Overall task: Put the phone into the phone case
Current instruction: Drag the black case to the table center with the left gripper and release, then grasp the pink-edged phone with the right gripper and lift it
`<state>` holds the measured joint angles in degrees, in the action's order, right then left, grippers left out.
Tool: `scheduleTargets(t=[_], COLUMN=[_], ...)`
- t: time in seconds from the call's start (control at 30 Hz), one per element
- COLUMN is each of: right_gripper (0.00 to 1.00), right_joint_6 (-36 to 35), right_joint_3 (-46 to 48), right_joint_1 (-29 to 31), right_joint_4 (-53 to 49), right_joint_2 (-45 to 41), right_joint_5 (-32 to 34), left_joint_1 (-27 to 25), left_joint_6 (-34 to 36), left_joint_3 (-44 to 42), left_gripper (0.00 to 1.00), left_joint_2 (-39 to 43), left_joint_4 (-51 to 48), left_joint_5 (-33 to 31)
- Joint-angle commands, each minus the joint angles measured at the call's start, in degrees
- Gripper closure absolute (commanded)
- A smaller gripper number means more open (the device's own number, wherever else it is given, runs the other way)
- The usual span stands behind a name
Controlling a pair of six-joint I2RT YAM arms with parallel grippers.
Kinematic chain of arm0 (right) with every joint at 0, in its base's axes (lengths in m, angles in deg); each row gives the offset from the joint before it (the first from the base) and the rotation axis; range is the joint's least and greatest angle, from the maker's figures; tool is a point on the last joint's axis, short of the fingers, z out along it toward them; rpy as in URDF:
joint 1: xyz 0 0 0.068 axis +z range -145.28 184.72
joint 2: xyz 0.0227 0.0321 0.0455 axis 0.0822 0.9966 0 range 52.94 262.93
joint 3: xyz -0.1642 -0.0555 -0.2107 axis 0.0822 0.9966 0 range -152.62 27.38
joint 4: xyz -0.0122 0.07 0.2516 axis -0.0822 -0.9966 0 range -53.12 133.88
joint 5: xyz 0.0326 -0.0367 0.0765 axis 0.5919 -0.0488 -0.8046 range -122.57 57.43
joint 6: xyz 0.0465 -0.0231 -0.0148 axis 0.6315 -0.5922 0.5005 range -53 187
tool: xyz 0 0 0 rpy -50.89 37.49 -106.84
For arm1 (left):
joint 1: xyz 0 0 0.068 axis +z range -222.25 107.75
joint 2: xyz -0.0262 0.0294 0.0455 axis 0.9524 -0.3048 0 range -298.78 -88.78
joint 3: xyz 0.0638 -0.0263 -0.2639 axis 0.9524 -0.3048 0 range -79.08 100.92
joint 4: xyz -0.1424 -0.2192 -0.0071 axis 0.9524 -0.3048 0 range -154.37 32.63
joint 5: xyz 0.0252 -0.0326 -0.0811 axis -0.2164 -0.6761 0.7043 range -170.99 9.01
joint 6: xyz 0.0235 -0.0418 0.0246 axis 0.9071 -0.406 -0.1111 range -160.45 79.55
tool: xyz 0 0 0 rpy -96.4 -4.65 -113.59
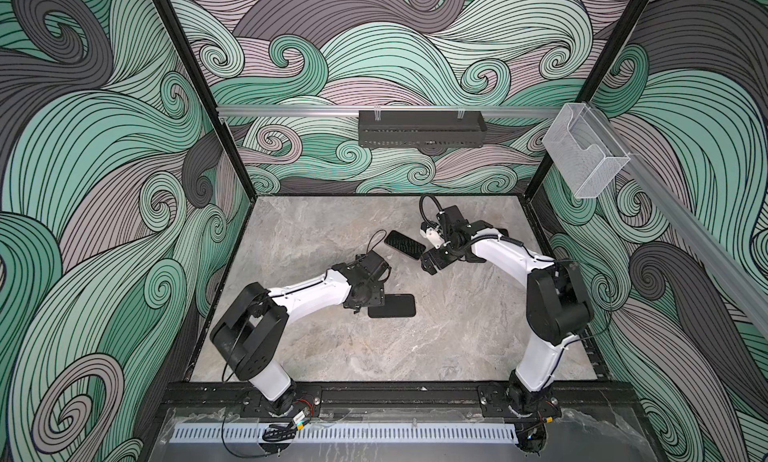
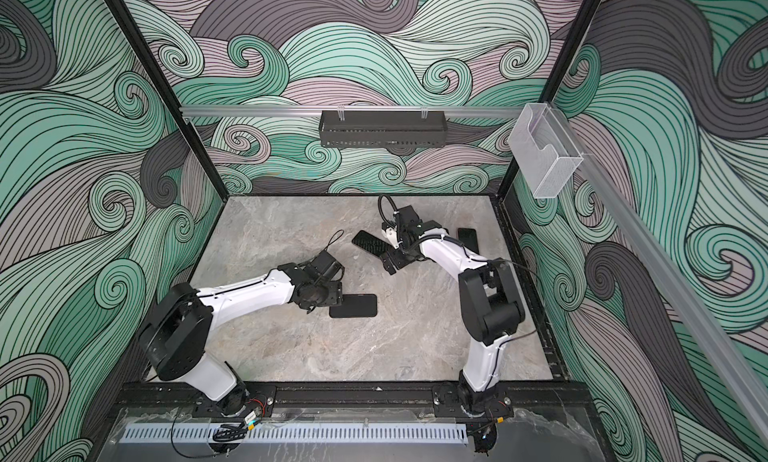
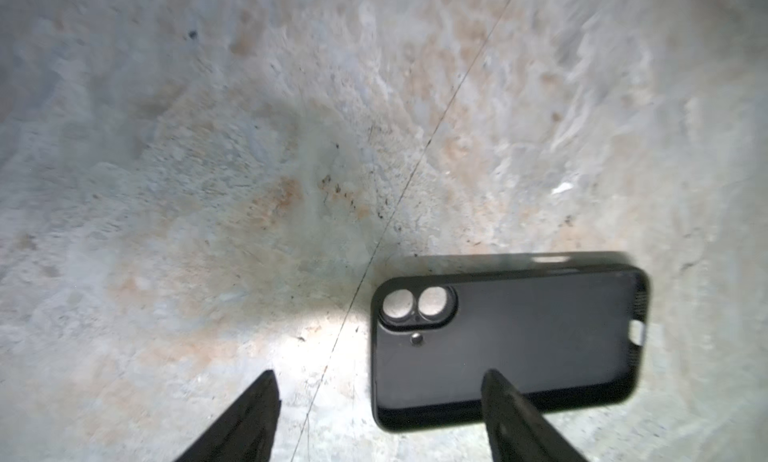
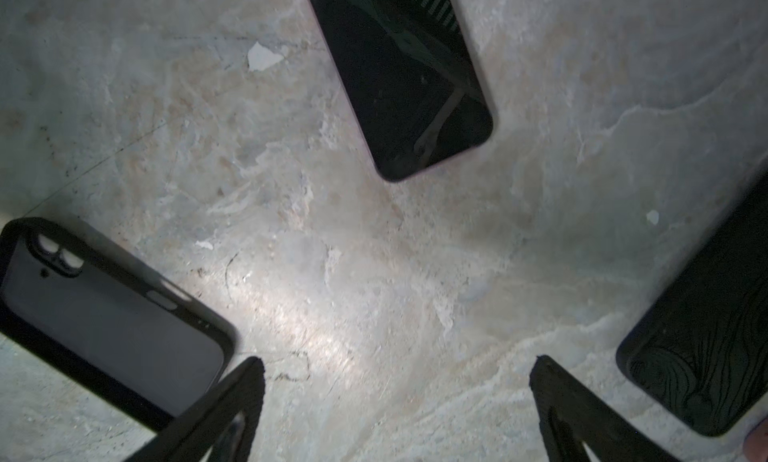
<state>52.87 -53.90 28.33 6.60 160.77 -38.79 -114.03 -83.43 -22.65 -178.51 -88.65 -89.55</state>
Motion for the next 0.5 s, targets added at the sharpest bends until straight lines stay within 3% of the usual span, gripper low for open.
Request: scheduleTargets(t=[0.0,0.1,0.47], right_gripper=[0.01,0.01,0.01], right_joint_6=[-5.4,-6.9,-10.1], right_joint_3=[-5.2,-9.9,-28.2], right_joint_1=[0.3,0.4,0.6], right_joint_4=[-1.7,-1.8,-7.8], right_joint_2=[4.8,9.2,24.0], right_joint_5=[-1.7,-3.0,-3.9], left_joint_1=[-0.1,0.0,0.2], left_joint_6=[0.8,1.6,4.8], left_joint_3=[0.8,0.4,-0.3], left_gripper=[0.12,0.06,0.02], left_joint_2=[3.9,7.4,16.3], left_joint_4=[-5.0,-7.6,-18.5], left_joint_5=[-4.1,-6.5,-15.1])
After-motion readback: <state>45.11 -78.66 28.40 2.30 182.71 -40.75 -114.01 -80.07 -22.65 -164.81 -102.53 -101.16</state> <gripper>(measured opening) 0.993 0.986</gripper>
